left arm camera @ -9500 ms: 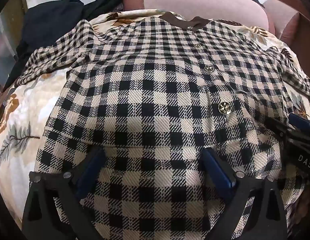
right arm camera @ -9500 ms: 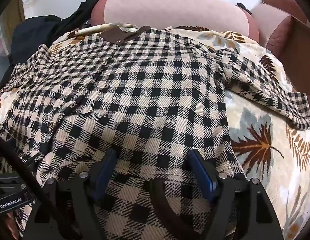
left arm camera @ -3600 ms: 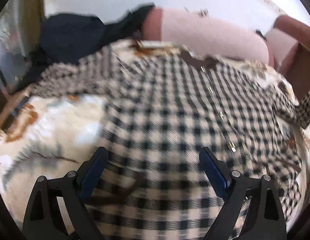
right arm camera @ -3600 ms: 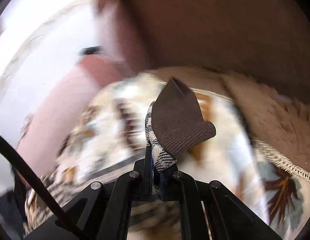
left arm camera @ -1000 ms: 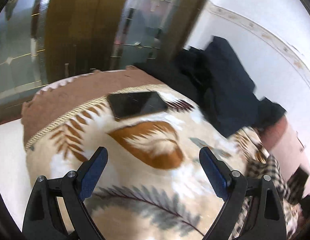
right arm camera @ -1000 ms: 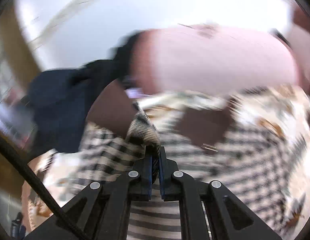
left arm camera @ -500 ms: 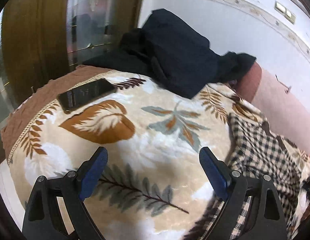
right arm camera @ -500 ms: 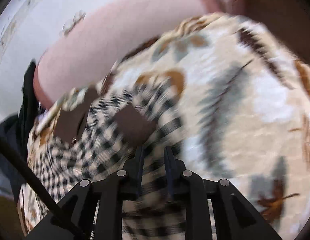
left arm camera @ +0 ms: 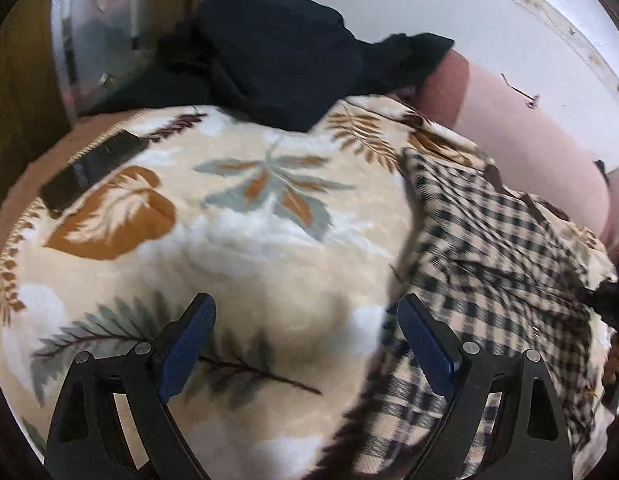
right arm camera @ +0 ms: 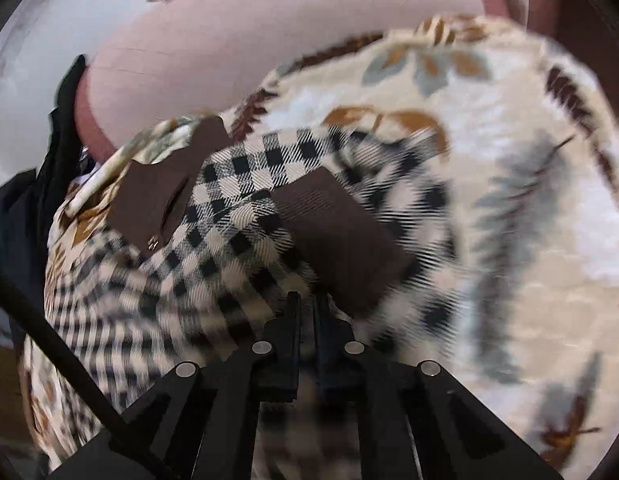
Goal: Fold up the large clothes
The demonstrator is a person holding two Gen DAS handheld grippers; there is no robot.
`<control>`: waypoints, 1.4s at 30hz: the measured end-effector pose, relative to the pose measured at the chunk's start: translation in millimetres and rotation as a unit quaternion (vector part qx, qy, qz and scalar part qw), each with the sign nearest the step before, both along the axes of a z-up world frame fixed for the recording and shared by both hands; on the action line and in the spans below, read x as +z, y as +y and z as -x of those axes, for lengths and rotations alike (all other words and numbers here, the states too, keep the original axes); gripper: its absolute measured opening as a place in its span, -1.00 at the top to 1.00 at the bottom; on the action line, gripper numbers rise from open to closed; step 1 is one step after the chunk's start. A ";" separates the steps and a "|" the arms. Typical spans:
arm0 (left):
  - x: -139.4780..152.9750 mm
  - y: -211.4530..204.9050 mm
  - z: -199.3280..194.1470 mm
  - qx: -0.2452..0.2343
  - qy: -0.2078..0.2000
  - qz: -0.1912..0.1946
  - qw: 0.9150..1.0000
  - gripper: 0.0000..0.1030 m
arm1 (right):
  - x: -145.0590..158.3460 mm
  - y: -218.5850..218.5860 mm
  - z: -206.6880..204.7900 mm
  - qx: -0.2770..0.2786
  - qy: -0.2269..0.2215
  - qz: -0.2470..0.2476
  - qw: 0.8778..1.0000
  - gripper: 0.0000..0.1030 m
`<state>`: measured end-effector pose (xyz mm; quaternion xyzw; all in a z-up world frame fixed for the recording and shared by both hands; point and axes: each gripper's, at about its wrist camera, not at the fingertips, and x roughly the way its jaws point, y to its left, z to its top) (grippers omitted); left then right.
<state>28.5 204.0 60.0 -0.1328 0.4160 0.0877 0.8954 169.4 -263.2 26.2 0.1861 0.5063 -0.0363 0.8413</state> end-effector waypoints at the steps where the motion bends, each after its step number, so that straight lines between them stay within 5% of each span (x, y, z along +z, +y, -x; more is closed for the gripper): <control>1: 0.2 -2.3 0.3 -0.010 0.003 0.004 1.000 -0.79 | 11.2 -5.6 22.4 0.013 -0.002 -0.003 1.000 0.53; 4: -1.2 -9.7 0.1 -0.050 0.011 0.026 0.998 -0.63 | 24.4 -22.7 71.6 0.029 0.002 -0.023 0.999 0.06; 7: -7.8 -13.4 1.5 -0.072 0.034 0.049 0.996 -0.36 | 19.6 -39.8 128.6 0.039 0.024 -0.040 0.998 0.04; 12: -9.7 -14.4 23.9 -0.053 0.045 0.079 0.994 -0.34 | 11.8 -50.0 228.9 0.057 0.013 -0.053 0.997 0.04; 17: -2.4 -32.9 56.3 -0.065 0.030 0.070 0.995 -0.35 | 6.5 7.4 295.4 0.179 0.004 0.027 0.983 -0.03; 23: 0.6 -36.0 106.3 -0.062 0.014 0.079 0.995 -0.35 | -26.8 41.4 311.4 0.212 -0.022 0.097 0.972 -0.10; 24: 1.0 -33.2 115.5 -0.056 0.012 0.084 0.995 -0.35 | -27.7 49.1 314.5 0.218 -0.039 0.111 0.969 -0.05; 25: 1.2 -32.2 120.9 -0.053 0.012 0.084 0.995 -0.35 | -26.1 52.8 315.5 0.224 -0.041 0.105 0.968 0.35; 28: 5.7 -26.7 137.6 -0.047 0.015 0.078 0.996 -0.35 | -15.1 51.3 317.8 0.214 -0.033 0.090 0.972 0.92; 31: 13.4 -19.6 155.9 -0.049 0.012 0.065 0.997 -0.35 | -4.5 37.8 334.0 0.206 -0.003 0.005 0.979 0.95; 36: 10.7 -3.0 172.3 -0.062 0.016 0.068 0.996 -0.35 | -16.4 38.4 391.9 0.252 0.094 -0.088 0.959 0.98; 38: 4.7 -1.9 171.9 -0.072 0.021 0.065 0.995 -0.35 | -10.4 27.6 402.0 0.247 0.084 -0.092 0.961 0.98; 41: -7.3 -3.4 165.2 -0.088 0.039 0.068 0.993 -0.35 | 10.1 -8.3 387.9 0.168 0.017 -0.060 0.984 0.70; 42: -11.9 -4.4 161.6 -0.099 0.043 0.082 0.991 -0.35 | 12.8 -18.6 380.1 0.145 0.001 -0.056 0.988 0.30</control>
